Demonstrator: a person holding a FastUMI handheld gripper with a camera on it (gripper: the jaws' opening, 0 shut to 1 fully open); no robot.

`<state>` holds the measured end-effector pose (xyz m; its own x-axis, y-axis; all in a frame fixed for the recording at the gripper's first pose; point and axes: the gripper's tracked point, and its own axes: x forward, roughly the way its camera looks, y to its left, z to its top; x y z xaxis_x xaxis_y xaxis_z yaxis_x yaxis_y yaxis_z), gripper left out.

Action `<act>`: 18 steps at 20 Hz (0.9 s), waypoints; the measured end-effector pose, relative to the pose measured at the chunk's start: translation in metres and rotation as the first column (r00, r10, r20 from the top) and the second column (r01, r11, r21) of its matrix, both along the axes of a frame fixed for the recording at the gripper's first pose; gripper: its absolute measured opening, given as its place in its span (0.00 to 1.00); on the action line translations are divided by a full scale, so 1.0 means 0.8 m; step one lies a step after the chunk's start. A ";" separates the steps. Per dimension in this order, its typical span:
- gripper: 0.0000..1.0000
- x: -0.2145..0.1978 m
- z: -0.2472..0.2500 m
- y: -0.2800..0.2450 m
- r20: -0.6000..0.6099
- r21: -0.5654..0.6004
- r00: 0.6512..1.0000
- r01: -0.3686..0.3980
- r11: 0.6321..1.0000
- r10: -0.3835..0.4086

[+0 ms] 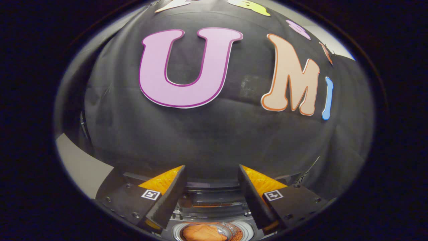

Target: Put the clothes into the washing machine and then close the washing machine lid.

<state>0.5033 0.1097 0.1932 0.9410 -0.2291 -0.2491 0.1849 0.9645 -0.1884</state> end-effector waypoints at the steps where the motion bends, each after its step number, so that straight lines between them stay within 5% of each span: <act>1: 0.97 0.000 -0.001 -0.001 -0.001 0.004 1.000 -0.004 1.000 0.004; 10: 0.98 -0.035 -0.014 -0.001 0.010 0.129 1.000 -0.004 0.992 0.002; 18: 0.98 -0.105 -0.019 0.004 0.002 0.116 0.999 -0.045 0.992 0.045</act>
